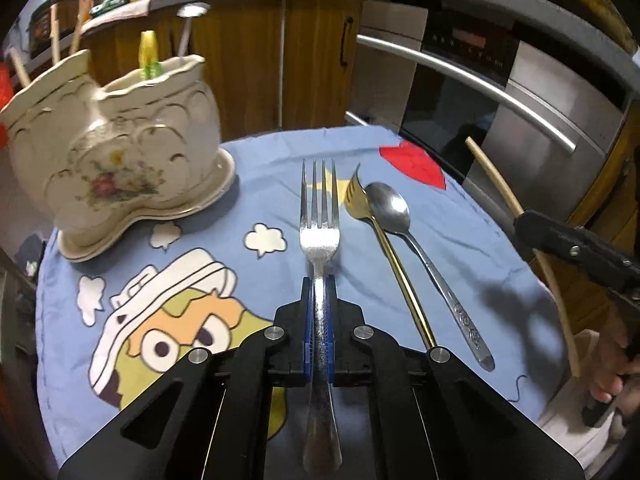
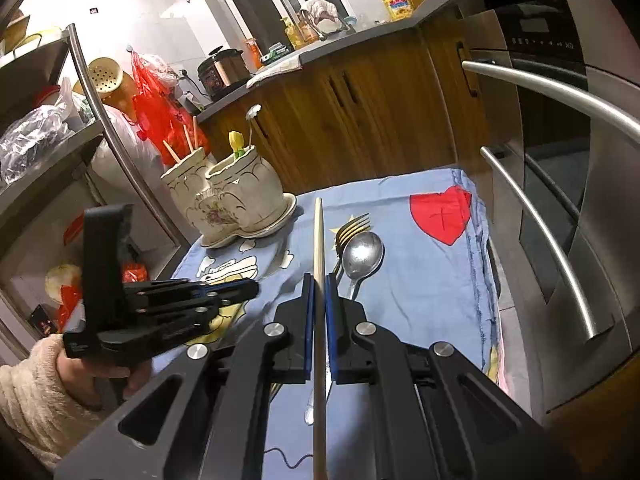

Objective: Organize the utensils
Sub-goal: 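Lift the silver fork with the left tool while the right carries the chopstick to the holder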

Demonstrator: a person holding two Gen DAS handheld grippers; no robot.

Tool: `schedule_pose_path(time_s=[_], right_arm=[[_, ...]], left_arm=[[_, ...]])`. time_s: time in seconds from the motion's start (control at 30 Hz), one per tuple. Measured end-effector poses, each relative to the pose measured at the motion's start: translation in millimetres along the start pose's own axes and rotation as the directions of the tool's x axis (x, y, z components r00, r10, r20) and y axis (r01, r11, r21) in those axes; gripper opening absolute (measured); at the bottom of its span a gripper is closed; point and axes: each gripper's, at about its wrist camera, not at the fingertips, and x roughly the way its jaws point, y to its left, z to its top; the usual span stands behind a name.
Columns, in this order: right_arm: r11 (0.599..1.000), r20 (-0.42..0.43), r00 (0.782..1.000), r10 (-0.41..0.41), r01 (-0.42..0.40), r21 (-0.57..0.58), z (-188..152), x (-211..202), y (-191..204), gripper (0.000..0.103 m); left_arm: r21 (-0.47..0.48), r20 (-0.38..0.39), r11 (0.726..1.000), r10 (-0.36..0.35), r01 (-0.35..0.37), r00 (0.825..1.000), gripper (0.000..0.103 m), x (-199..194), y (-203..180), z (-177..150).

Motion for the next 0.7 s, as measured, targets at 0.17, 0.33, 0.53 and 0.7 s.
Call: schedule_pose_path(time_s=[0.17, 0.33, 0.53, 0.7], right_arm=[[1.0, 0.014, 1.0, 0.0, -0.001, 0.025, 2.9, 1.8, 0.0, 0.005], [1.0, 0.041, 0.999, -0.002, 0.001, 0.025, 19.7, 6.7, 12.7, 0.005], [0.998, 0.111, 0.993, 0.046, -0.039, -0.057, 55.9, 19.7, 48.1, 0.005], [0.989, 0.185, 0.977, 0.108, -0.086, -0.124, 94.1, 40.0, 78.2, 0.005]], left_arm=[[-0.029, 0.044, 0.999, -0.025, 0.027, 0.999, 0.005, -22.0, 11.7, -2.1], [-0.053, 0.137, 0.997, -0.043, 0.051, 0.99, 0.005, -57.3, 30.0, 5.4], [-0.066, 0.261, 0.997, -0.022, 0.041, 0.965, 0.005, -102.4, 56.6, 26.2], [-0.11, 0.386, 0.994, 0.034, 0.01, 0.922, 0.005, -139.1, 94.8, 59.5]])
